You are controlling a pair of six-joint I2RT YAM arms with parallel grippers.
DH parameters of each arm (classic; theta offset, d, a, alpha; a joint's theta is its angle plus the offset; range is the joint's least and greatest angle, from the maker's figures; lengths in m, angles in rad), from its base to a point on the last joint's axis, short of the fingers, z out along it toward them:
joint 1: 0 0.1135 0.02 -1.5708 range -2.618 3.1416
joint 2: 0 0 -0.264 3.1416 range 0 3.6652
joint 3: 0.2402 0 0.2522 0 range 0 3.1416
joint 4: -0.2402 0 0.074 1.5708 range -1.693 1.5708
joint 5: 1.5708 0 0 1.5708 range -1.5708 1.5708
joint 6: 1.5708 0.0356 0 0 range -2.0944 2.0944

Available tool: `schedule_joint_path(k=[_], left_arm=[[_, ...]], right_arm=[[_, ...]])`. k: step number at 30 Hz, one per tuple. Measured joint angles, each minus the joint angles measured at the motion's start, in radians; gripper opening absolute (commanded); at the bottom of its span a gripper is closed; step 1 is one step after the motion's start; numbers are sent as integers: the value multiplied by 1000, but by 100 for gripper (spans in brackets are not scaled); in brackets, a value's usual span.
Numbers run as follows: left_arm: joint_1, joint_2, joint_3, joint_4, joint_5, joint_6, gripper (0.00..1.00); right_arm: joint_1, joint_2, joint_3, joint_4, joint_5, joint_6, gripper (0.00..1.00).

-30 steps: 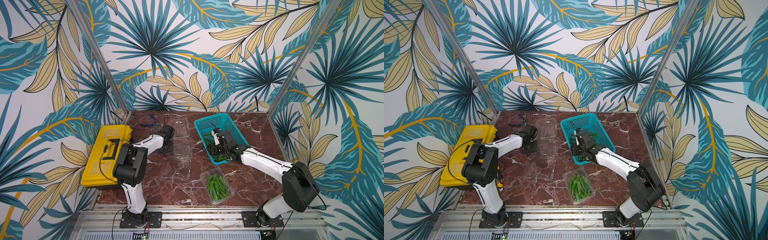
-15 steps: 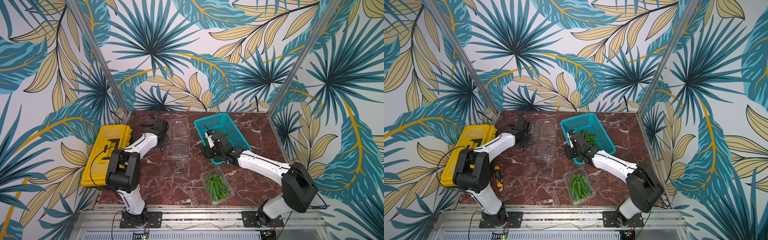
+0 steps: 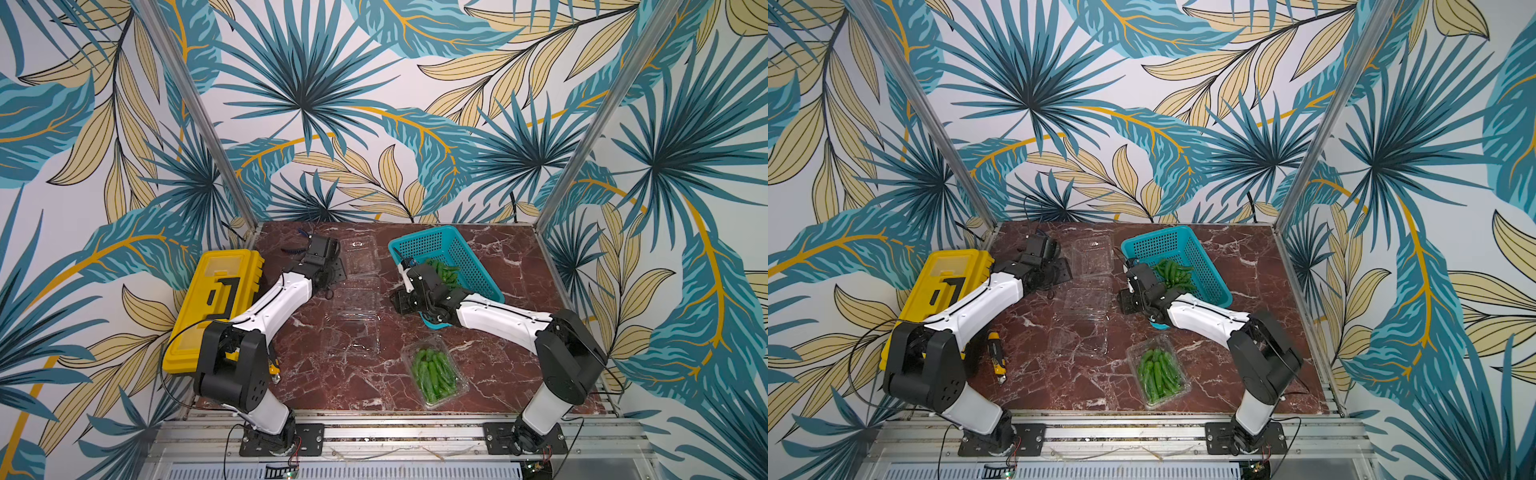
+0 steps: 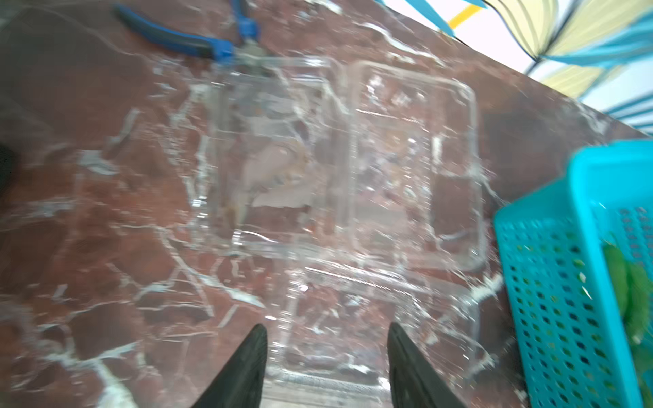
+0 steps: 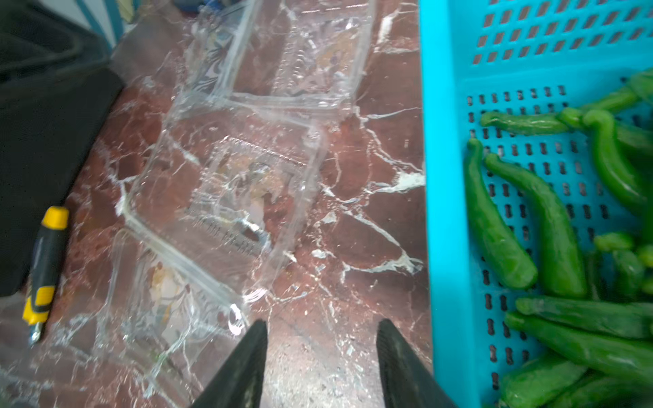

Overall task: Take small green peppers out of containers
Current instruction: Move the basket to the center of the board, then move the packing box to the center of the board.

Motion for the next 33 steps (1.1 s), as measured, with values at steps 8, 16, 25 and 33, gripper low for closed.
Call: schedule_joint_path(k=[8,16,25,33], left_arm=[[-172,146,41,46,127,31,56],[-277,224,115,49,291,155,56],[-338,252,168,68,383,235,56],[-349,276,168,69,398,257,56]], right_arm=[[-104,-14,-32,-104,77,53,53],[-128,-214,-197,-211,56,8,53],[-133,-345,-278,-349,-160,1,55],[-133,-338,-331,-426,-300,-2,54]])
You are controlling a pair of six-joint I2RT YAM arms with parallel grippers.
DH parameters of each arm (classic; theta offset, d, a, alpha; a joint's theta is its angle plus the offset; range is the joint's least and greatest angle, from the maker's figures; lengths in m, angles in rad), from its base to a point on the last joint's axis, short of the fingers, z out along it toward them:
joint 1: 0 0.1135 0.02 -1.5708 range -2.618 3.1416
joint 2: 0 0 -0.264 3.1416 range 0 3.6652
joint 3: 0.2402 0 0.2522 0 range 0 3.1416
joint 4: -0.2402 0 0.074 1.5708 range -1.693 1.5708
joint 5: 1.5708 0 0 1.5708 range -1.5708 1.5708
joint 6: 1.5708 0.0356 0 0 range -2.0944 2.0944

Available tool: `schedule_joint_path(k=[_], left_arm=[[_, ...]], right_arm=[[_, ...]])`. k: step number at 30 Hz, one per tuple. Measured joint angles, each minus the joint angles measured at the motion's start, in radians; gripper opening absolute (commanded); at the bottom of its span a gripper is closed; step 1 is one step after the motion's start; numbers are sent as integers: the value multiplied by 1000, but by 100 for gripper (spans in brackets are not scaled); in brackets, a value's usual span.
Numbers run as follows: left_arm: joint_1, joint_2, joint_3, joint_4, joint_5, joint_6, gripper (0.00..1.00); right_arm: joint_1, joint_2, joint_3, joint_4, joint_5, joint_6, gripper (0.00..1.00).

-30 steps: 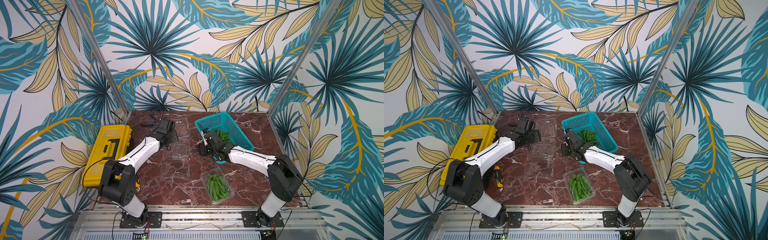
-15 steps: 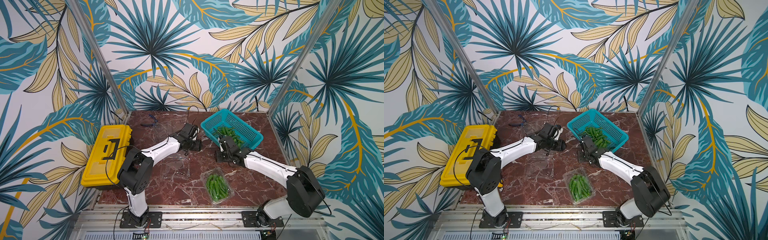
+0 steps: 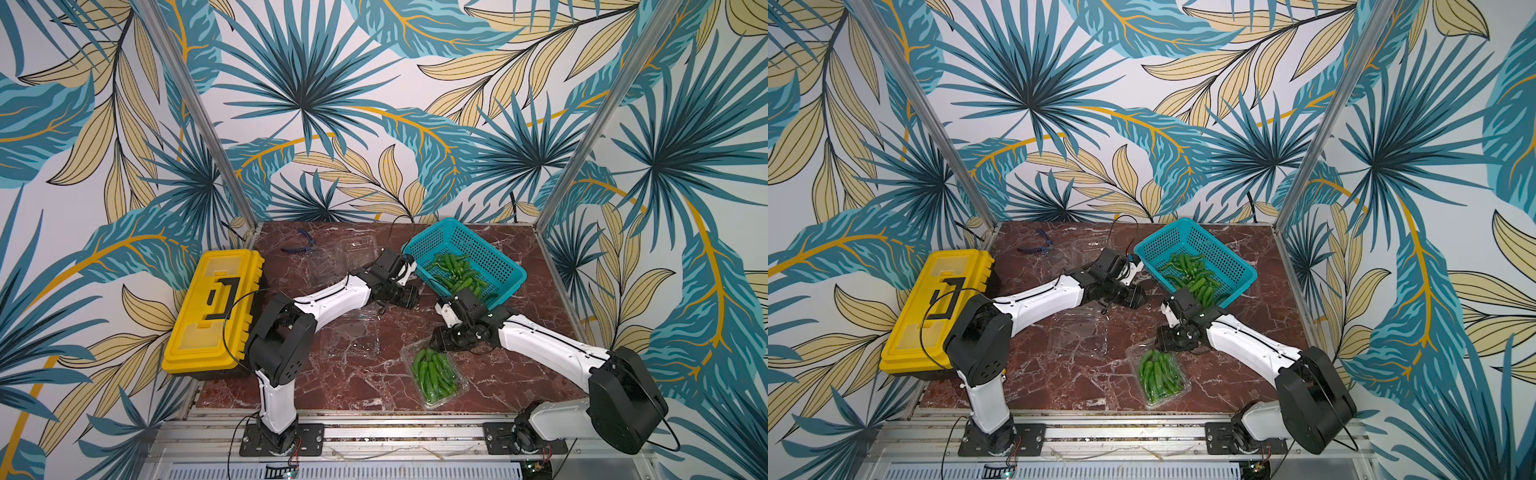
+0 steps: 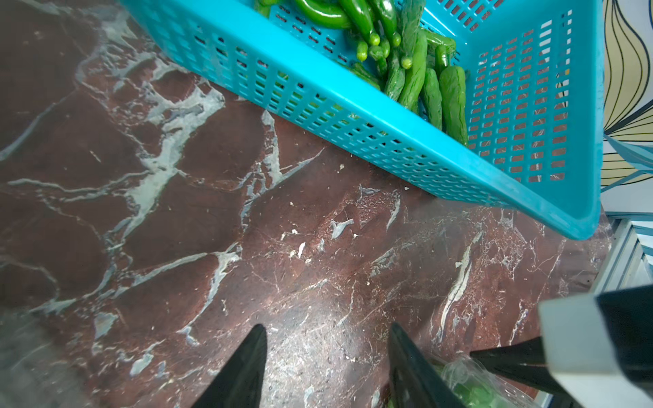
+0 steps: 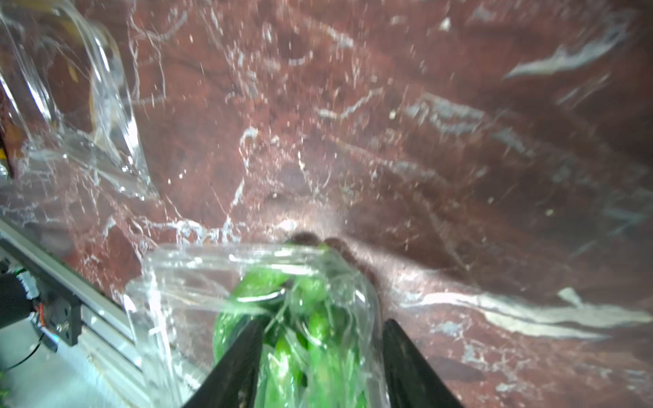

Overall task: Take small green peppers out of containers
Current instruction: Move the packing box to the center of the board.

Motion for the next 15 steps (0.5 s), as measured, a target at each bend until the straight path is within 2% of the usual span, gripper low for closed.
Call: schedule_joint_path(k=[4,7,9,12,15], left_arm=[[-1,0,1,0,0,0,56],[-3,3,7,0,0,0,56],[-4,5,10,1,0,0,56],[-5,7,10,1,-1,0,56],[-6,7,10,1,-1,0,56]], right_arm=[[0,13,-1,8,-30,-3,51],[-1,37,-1,34,-55,0,42],[-1,53,0,52,-63,5,30],[-1,68,3,68,-67,7,22],[-1,77,16,80,-60,15,20]])
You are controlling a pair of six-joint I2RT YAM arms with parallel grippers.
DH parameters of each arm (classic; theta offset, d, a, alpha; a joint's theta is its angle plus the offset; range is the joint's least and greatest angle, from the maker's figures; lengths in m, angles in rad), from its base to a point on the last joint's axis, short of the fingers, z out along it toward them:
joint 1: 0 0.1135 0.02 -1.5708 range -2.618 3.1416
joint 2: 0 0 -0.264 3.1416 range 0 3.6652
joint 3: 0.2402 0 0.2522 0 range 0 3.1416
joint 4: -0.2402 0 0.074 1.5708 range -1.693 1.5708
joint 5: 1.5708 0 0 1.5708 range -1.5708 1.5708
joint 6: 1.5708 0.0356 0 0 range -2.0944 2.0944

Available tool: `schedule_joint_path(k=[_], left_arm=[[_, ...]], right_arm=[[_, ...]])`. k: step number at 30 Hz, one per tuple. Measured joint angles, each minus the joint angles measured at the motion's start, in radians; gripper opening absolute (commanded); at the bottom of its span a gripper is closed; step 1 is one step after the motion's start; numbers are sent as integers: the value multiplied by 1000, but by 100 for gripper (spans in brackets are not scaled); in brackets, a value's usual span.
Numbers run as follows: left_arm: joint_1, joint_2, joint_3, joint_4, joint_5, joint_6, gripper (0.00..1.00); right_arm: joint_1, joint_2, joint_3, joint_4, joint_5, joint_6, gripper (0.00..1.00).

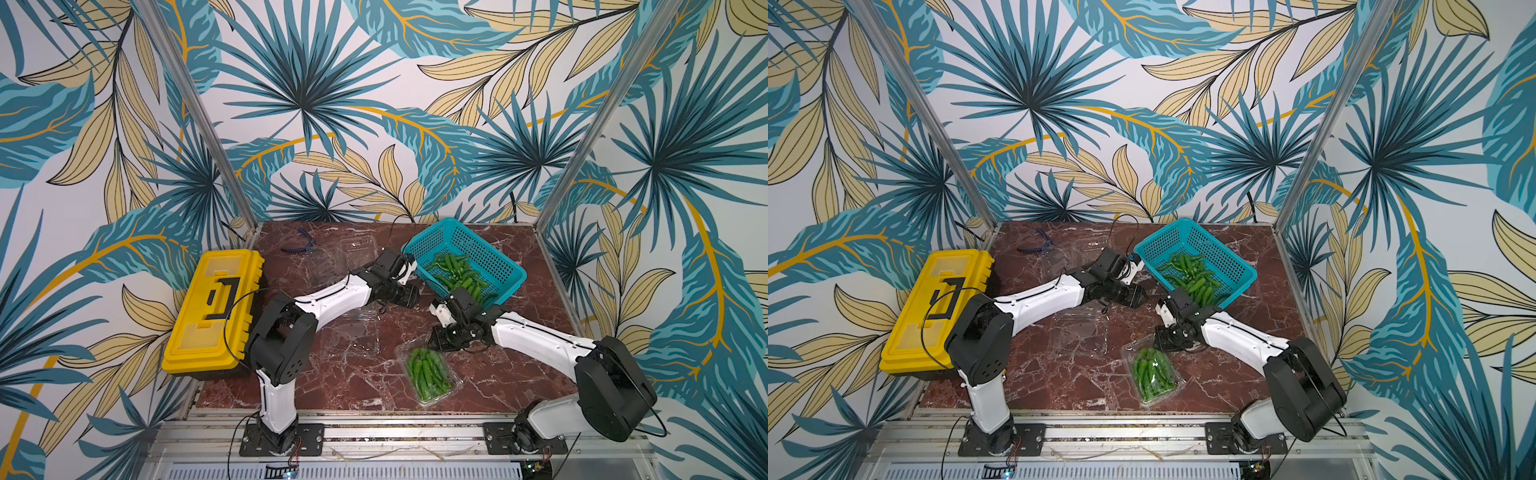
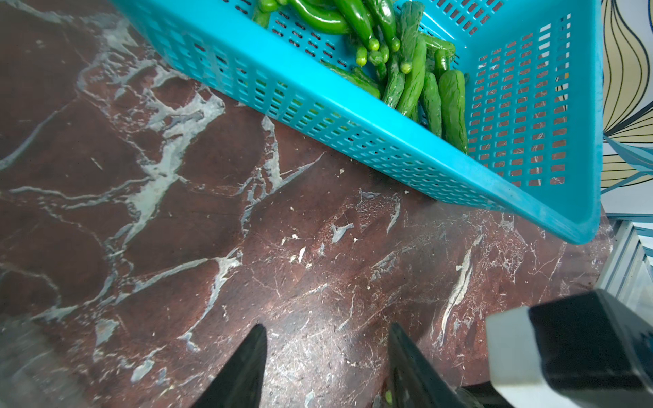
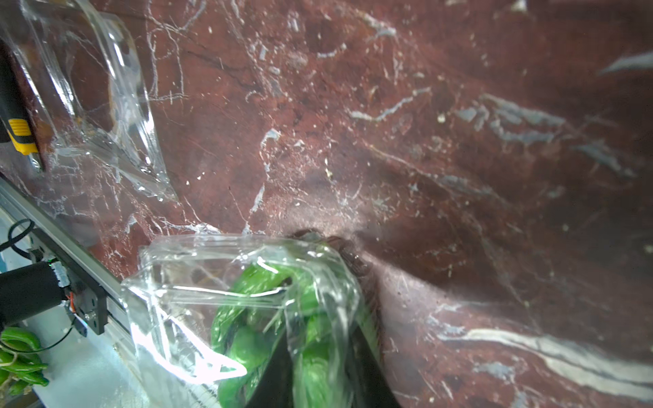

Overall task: Take small green peppers out of containers
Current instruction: Move the packing box to the center of the board.

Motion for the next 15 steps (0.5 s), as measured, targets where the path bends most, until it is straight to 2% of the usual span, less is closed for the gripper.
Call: schedule_joint_path(k=[7,10,13,15], left_arm=[[0,0,0,0,-23,-1,57],[0,0,0,0,-66,-13,59],[0,-1,0,-1,-133,-29,60],[0,-6,0,-4,-180,-42,61]], right_arm=[[-3,98,112,11,86,49,15],[-15,171,190,26,145,89,15],[-26,220,238,57,196,136,18],[-28,243,260,80,228,165,24]])
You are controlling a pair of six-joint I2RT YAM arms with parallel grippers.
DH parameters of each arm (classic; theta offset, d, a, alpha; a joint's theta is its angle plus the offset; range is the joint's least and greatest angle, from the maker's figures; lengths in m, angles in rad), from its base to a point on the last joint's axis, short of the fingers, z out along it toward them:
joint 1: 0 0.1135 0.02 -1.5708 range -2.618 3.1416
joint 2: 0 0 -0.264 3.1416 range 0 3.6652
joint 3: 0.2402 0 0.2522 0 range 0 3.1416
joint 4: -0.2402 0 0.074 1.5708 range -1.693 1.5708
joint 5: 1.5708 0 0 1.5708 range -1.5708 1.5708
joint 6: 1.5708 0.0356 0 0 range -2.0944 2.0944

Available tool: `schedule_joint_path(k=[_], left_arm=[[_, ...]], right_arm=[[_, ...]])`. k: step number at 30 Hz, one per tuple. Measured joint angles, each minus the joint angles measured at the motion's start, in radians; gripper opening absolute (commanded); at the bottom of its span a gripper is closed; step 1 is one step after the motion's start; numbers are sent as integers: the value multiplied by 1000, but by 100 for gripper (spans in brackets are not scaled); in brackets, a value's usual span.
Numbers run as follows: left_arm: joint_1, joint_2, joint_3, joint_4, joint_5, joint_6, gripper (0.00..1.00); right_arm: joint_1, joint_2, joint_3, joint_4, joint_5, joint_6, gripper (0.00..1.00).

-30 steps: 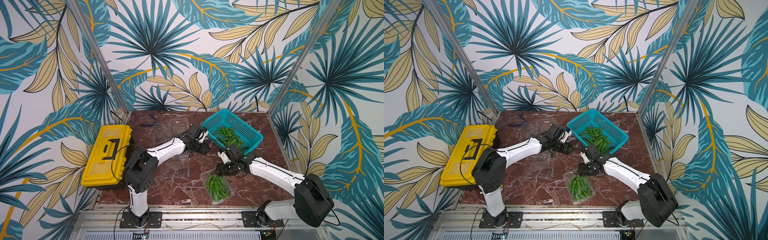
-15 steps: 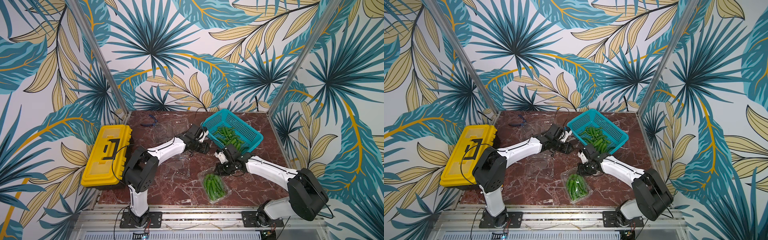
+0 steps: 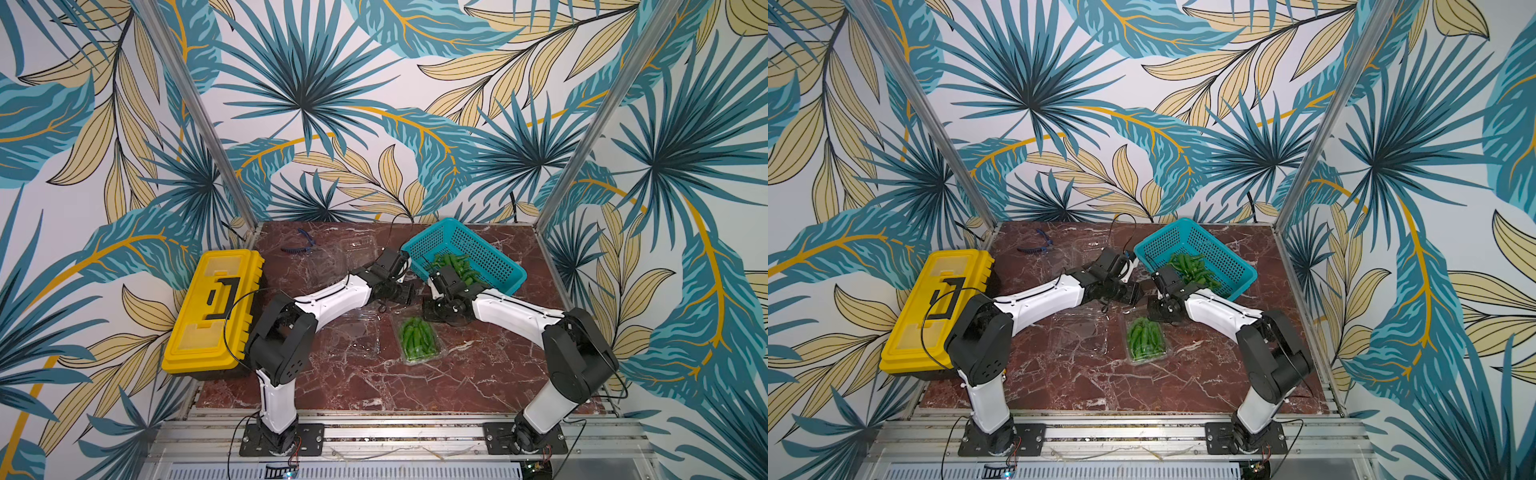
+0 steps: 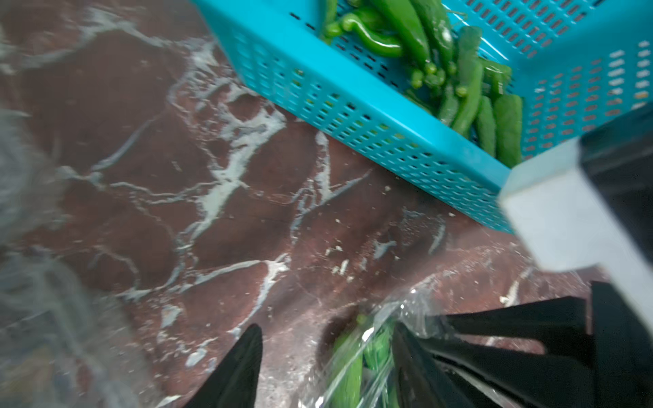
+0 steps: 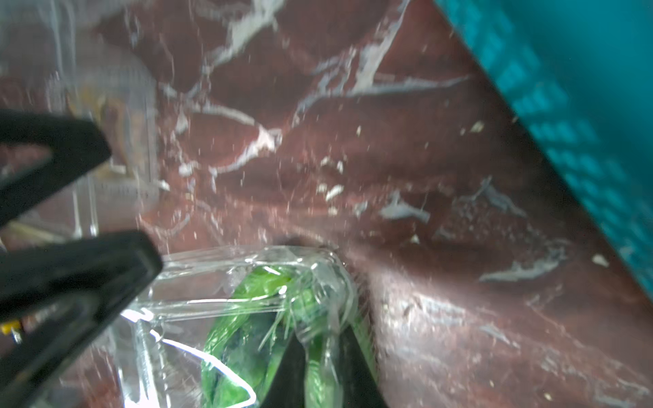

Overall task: Take small green peppers out of containers
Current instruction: Move the packing box to the center of the board.

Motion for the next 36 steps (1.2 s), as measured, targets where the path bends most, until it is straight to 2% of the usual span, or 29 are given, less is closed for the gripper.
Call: schedule_joint_path(k=[2,5,10,18,28,36], left_arm=[[1,-11,0,-4,-43,-15,62],[4,-35,-1,-7,-87,-35,63],[18,-56,-3,-11,-97,-74,63],[29,-56,-24,-37,-85,-106,63],[29,-56,-24,-40,-57,-109,63],[29,-56,-24,-41,5,-85,63]], right_arm=[[0,16,14,31,32,23,32],[0,20,14,69,68,49,38],[0,-2,-8,113,122,55,40],[-1,-142,-135,134,185,27,41],[-1,-182,-169,150,136,-43,45],[-1,-258,-197,113,14,-115,44]])
